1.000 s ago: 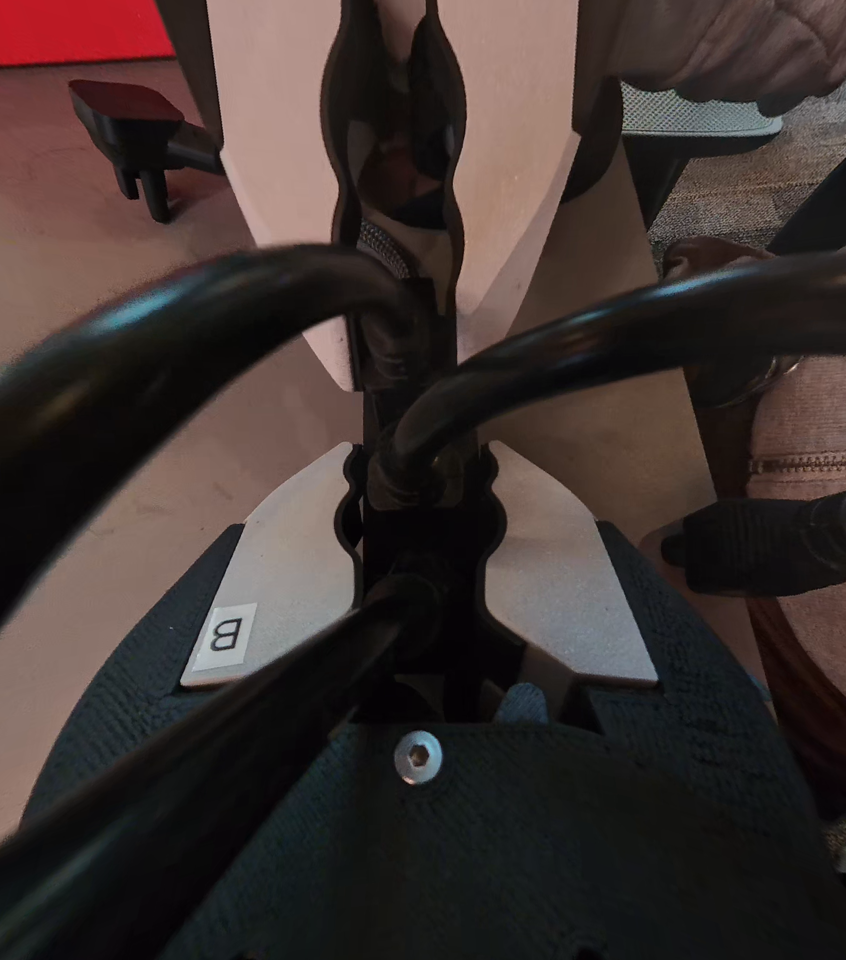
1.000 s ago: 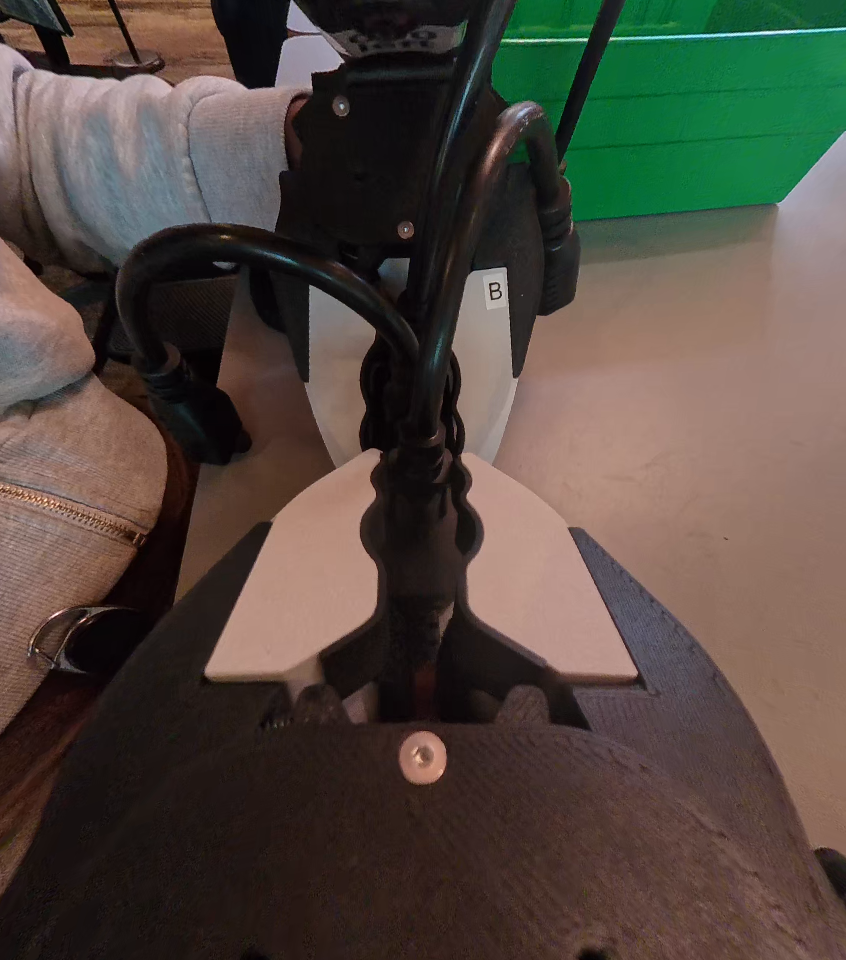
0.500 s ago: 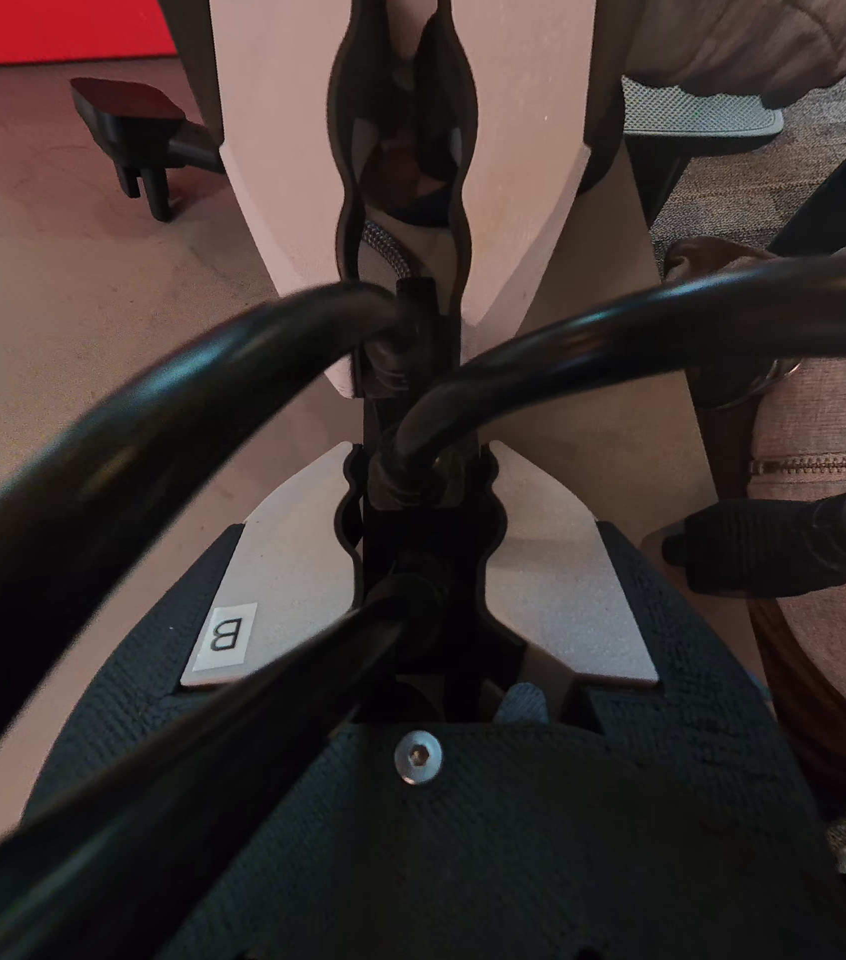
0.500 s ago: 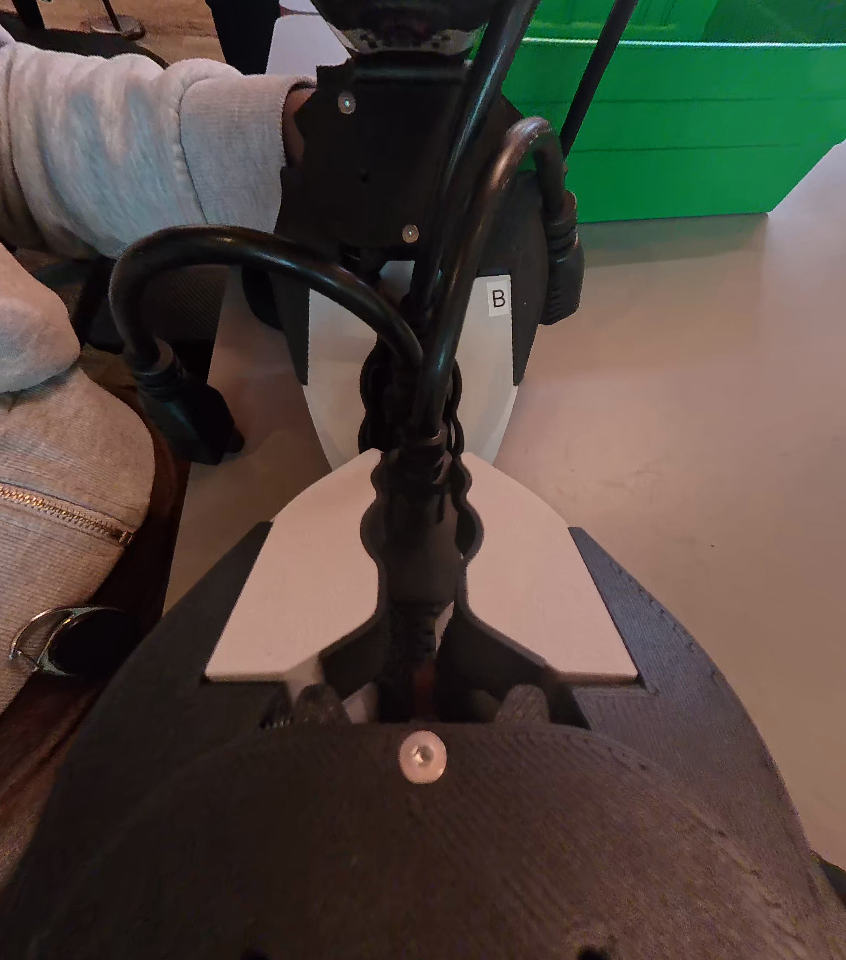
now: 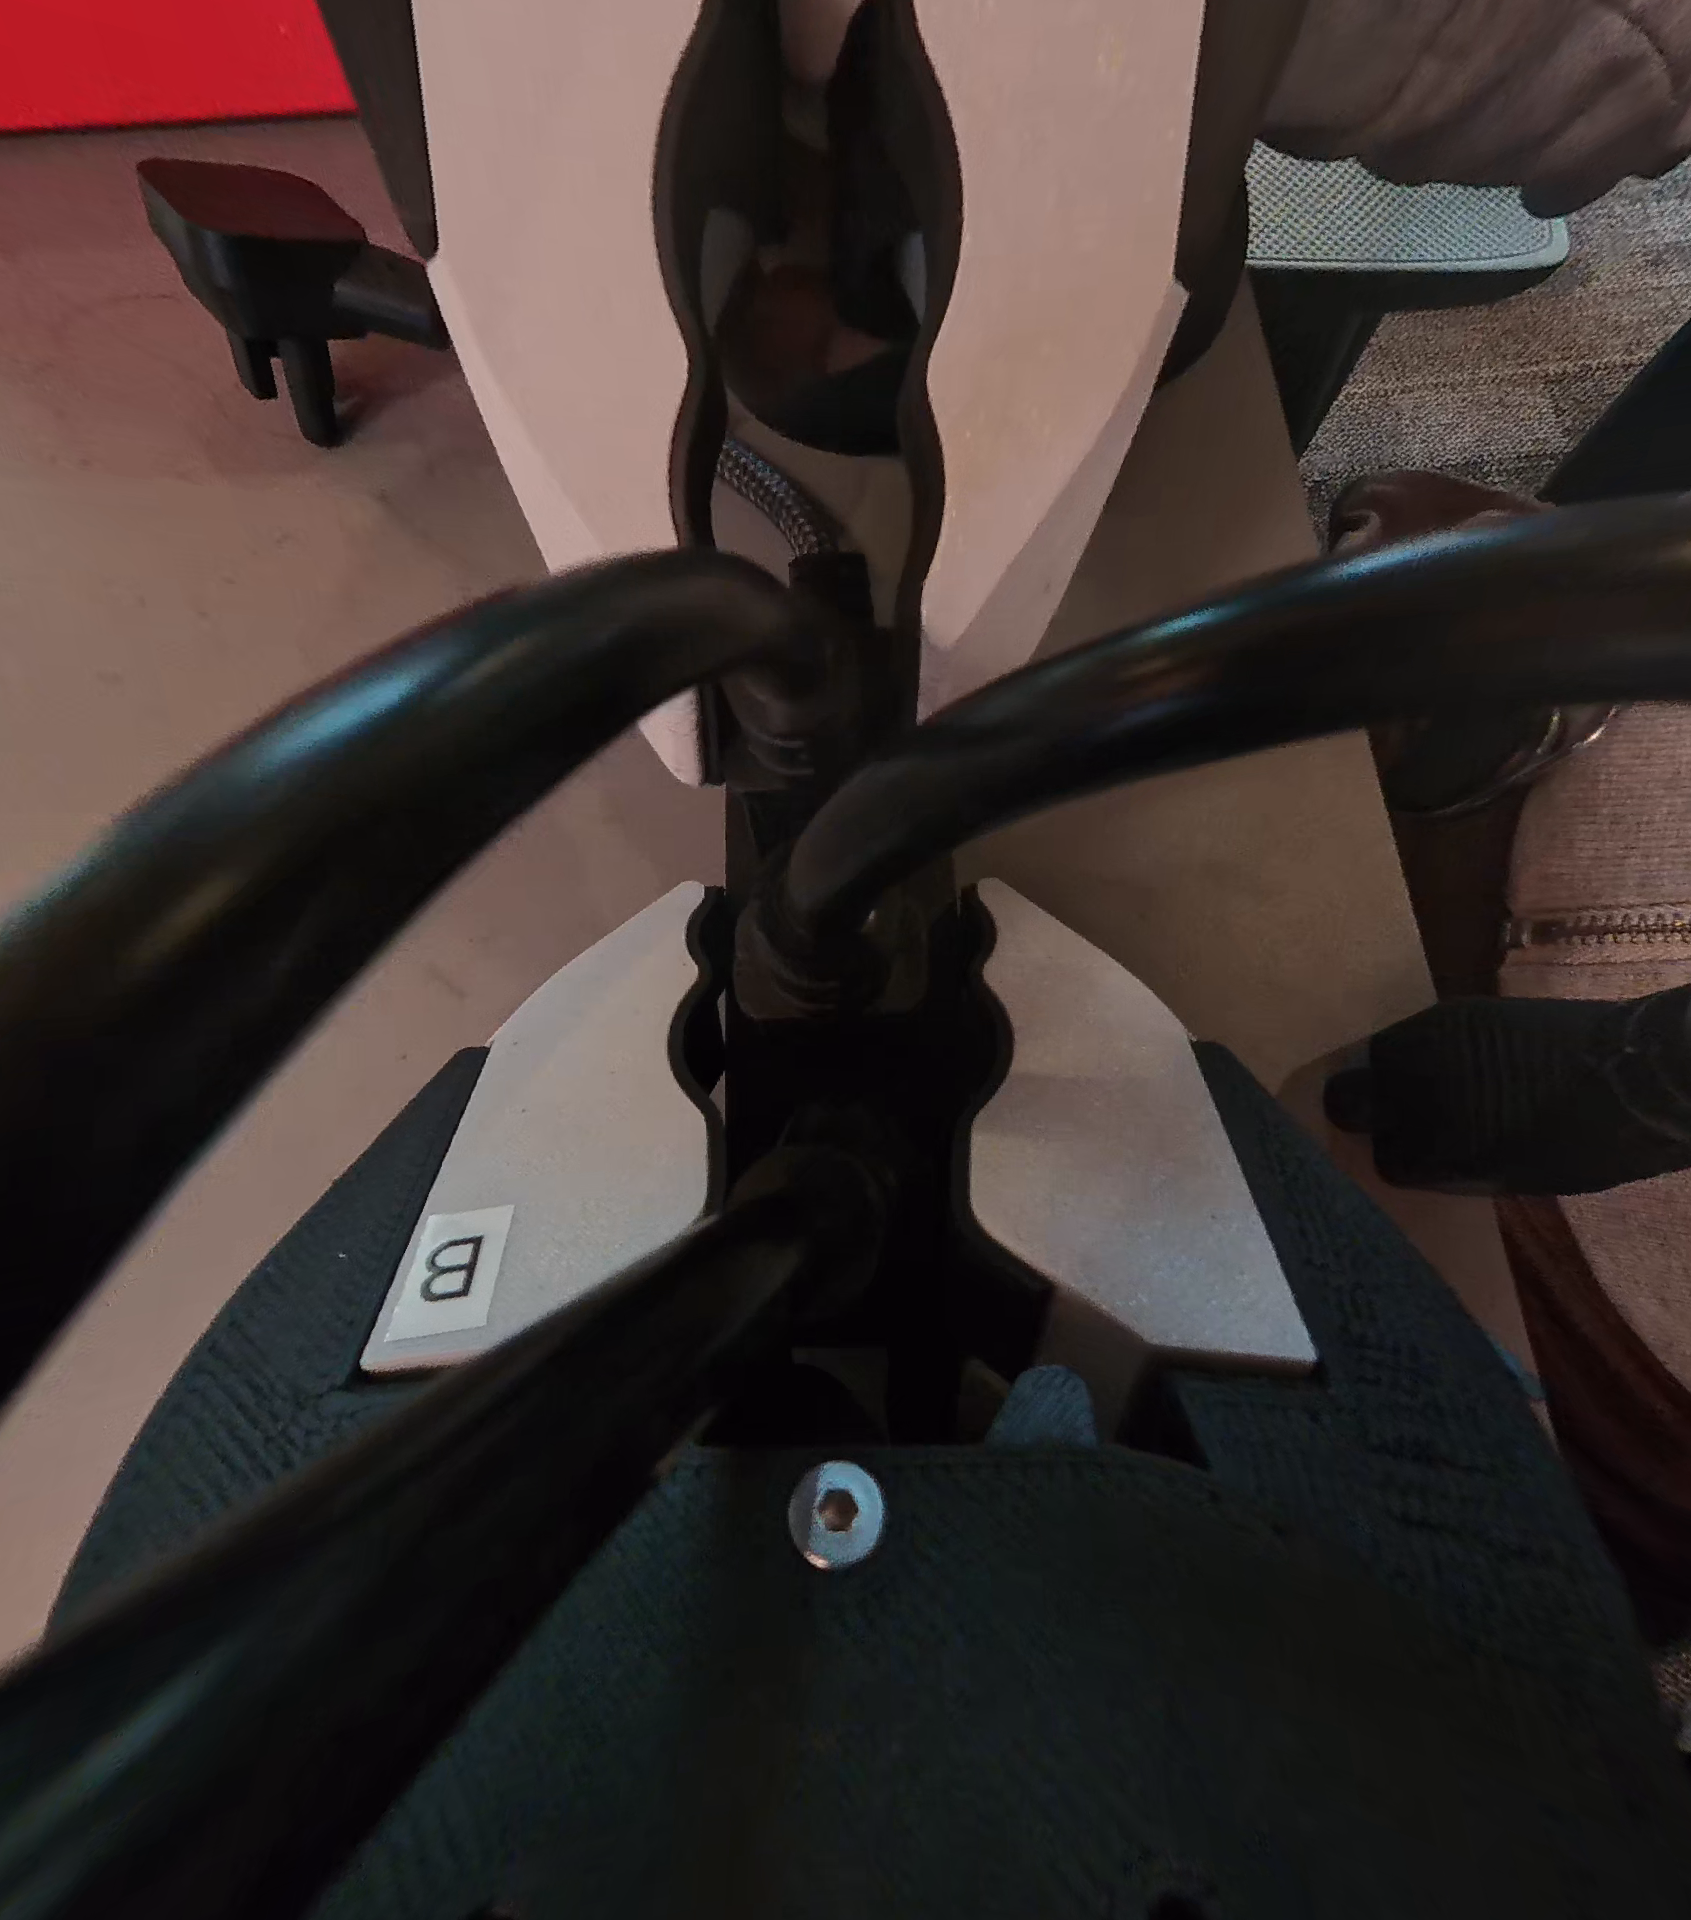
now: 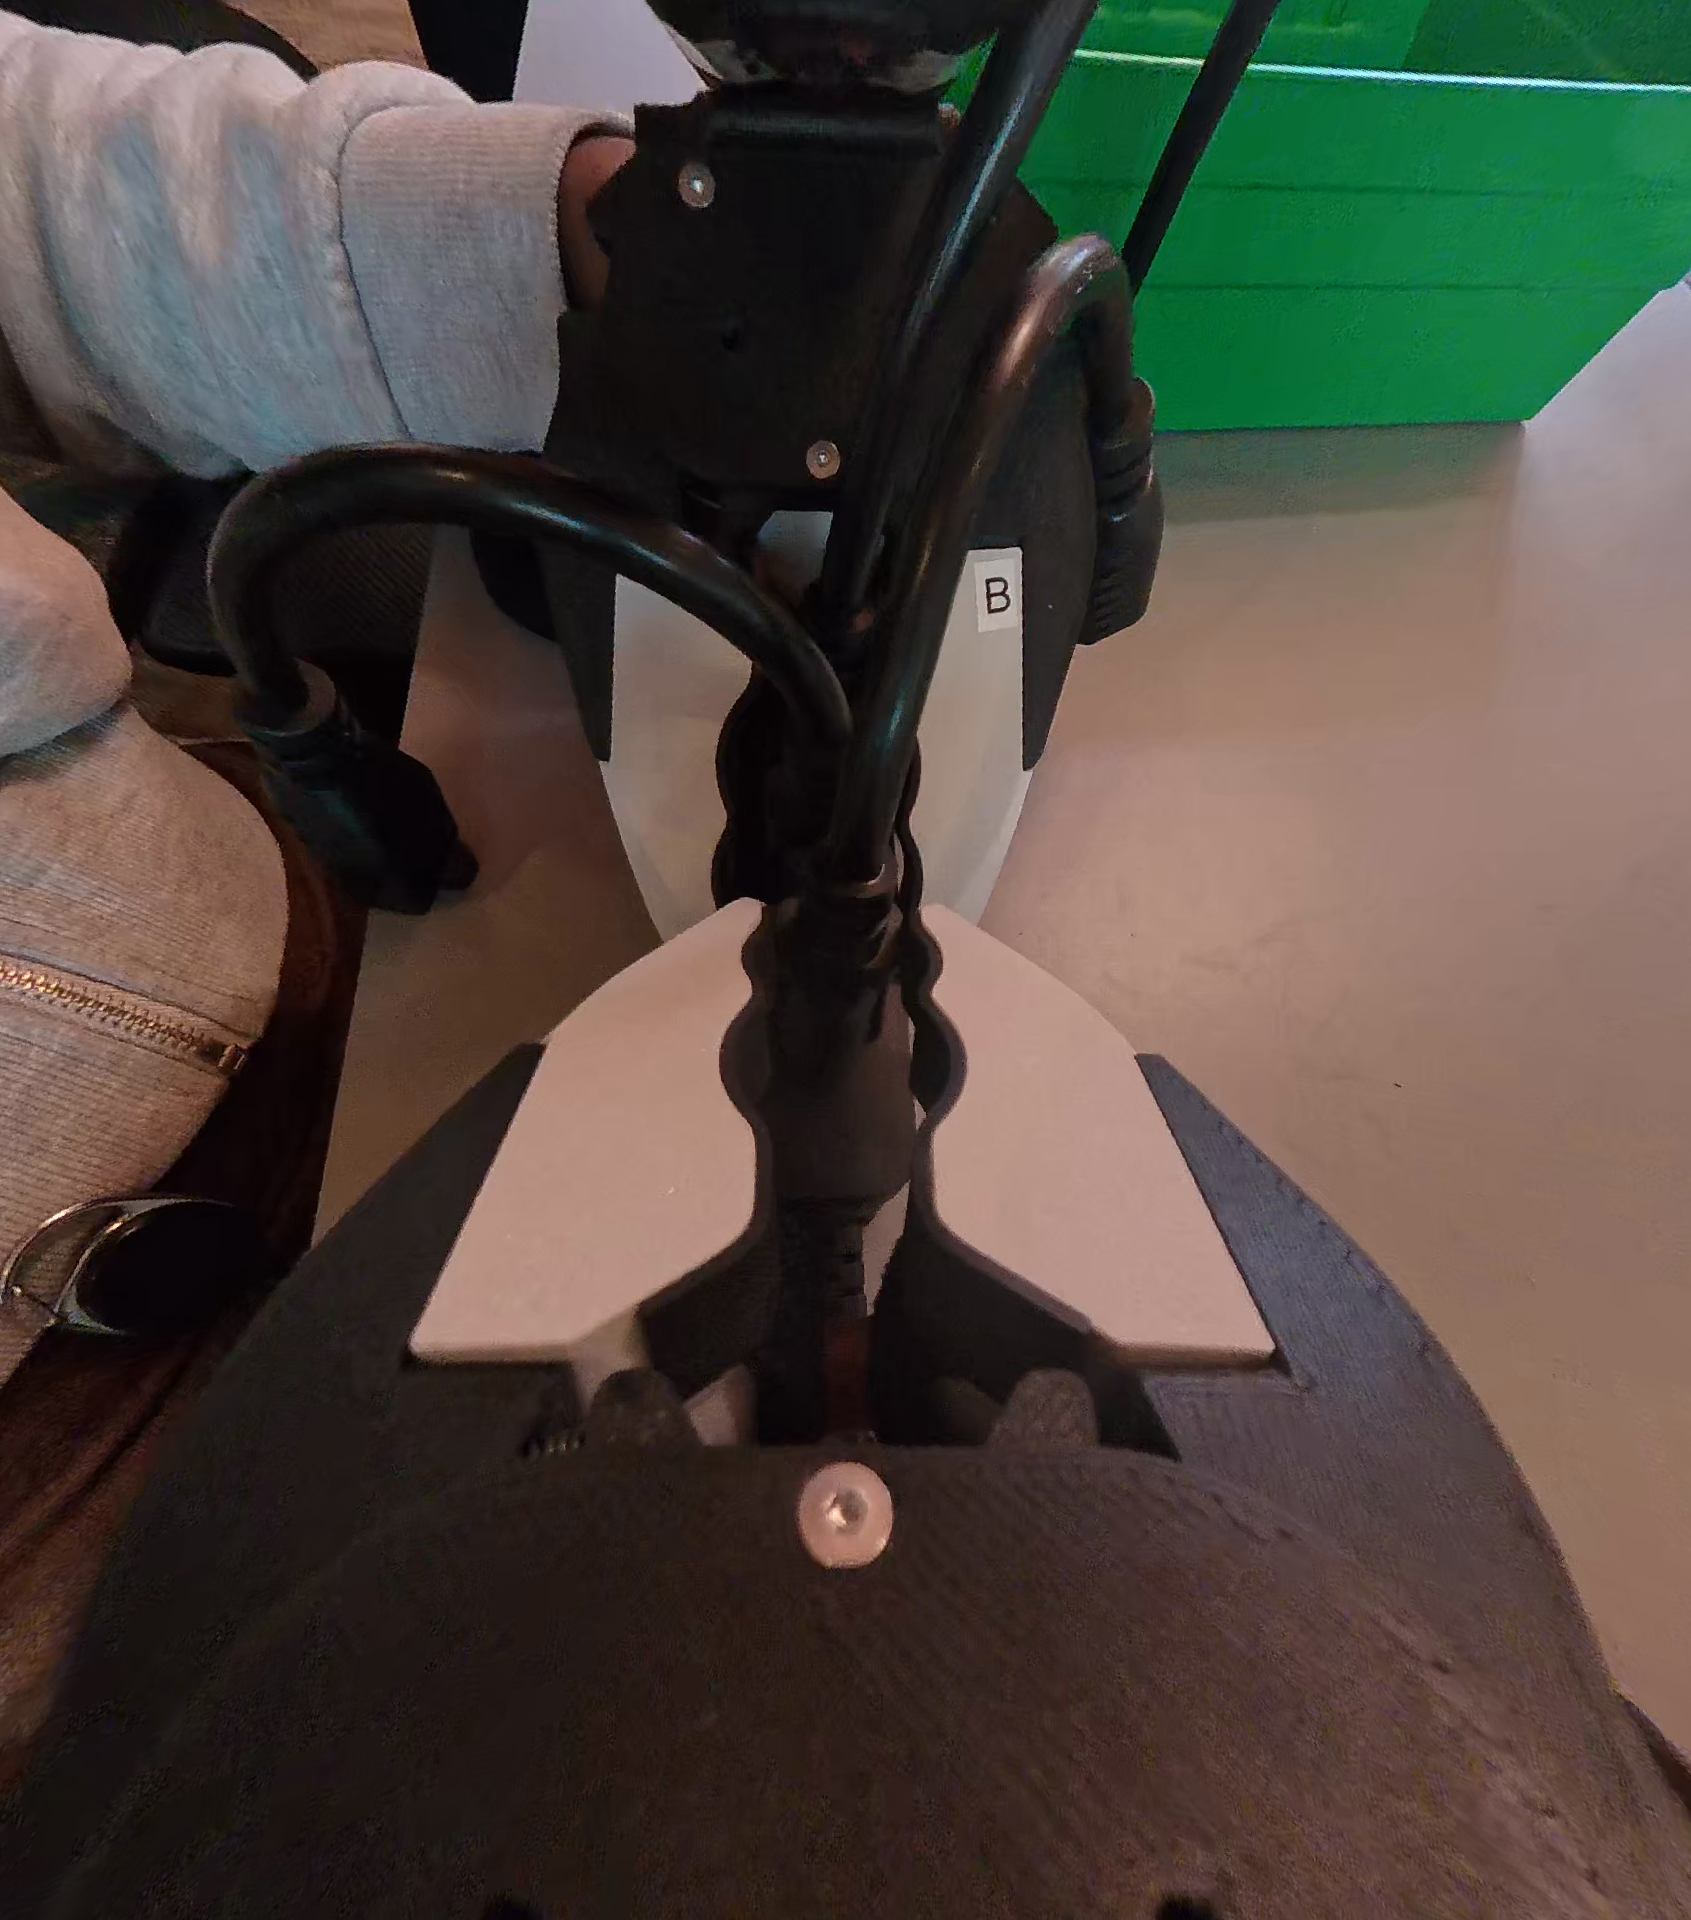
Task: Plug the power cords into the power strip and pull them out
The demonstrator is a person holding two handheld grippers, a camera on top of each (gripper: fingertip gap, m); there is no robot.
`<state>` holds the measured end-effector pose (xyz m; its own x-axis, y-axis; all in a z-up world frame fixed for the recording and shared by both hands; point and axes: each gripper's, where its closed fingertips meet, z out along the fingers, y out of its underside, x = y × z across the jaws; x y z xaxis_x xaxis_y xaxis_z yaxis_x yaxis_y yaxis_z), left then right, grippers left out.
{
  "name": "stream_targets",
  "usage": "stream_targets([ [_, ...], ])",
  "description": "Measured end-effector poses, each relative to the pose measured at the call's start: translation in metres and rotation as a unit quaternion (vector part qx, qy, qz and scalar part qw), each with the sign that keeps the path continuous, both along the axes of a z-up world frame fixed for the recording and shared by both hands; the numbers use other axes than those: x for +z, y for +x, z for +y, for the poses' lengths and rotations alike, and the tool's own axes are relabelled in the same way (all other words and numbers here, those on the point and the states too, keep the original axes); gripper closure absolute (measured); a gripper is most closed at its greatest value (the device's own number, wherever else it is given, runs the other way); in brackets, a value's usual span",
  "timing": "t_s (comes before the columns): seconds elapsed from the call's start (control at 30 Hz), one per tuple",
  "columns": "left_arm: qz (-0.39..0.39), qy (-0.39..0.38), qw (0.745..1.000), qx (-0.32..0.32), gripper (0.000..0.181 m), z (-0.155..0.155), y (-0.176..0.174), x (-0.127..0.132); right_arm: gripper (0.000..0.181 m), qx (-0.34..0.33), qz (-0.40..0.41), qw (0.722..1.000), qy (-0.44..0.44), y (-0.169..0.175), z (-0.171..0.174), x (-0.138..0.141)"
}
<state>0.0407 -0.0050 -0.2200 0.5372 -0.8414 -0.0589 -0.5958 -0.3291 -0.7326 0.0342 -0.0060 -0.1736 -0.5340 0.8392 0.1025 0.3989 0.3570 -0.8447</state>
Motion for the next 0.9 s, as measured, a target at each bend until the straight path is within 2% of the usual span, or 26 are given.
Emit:
stream_targets([
  [0.9, -0.002, 0.000, 1.000, 0.002, 0.137, 0.0010, -0.0003, 0.0001, 0.159, 0.004, -0.008, 1.000, -0.003, 0.0038, 0.0030, 0.0037],
])
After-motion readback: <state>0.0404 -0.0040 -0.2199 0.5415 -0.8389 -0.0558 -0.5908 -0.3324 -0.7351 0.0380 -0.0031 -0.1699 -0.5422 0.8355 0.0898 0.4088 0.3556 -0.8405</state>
